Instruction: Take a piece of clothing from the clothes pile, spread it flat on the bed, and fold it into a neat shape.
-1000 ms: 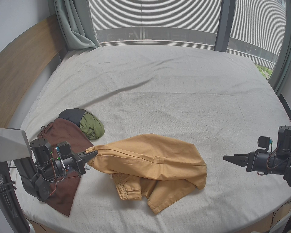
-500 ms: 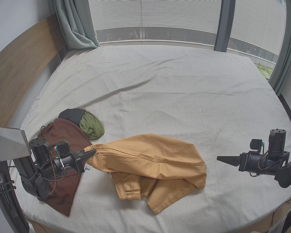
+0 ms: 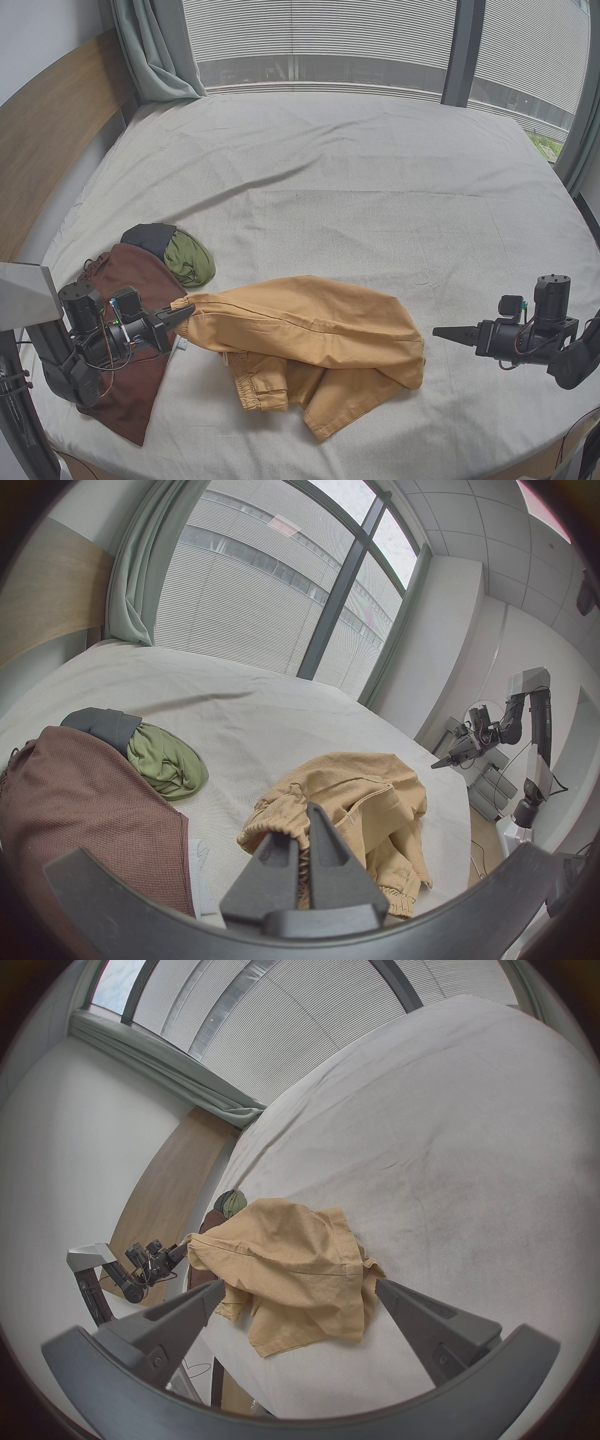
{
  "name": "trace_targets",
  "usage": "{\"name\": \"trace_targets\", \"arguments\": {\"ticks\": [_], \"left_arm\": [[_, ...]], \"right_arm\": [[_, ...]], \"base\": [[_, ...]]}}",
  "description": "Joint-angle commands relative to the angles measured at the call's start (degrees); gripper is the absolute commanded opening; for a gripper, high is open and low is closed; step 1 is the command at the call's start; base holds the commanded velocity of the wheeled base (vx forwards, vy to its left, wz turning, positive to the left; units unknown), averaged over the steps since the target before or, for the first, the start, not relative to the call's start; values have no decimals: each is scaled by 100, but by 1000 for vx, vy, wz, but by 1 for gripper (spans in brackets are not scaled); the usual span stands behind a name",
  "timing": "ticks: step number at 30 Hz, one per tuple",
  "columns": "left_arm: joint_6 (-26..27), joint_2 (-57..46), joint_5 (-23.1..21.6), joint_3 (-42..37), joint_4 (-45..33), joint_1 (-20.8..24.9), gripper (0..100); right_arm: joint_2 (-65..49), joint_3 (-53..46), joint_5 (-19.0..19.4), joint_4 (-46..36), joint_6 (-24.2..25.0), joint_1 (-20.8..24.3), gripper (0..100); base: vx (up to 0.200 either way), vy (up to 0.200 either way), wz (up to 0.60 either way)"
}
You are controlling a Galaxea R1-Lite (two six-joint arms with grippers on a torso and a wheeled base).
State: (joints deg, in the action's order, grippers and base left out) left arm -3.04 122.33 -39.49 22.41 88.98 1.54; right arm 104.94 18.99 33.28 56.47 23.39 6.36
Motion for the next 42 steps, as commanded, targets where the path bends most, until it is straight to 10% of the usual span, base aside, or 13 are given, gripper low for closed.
{"name": "trace_targets", "arguments": {"ticks": [1, 42], "left_arm": [[-4, 10, 2, -8, 14, 5, 0], [14, 80, -7, 1, 14, 31, 0]], "right_arm": [[528, 8, 3, 242, 166, 102, 100], [2795, -1, 100, 3178, 1449, 603, 100]], "base": [[0, 0, 0], [0, 0, 0]]}}
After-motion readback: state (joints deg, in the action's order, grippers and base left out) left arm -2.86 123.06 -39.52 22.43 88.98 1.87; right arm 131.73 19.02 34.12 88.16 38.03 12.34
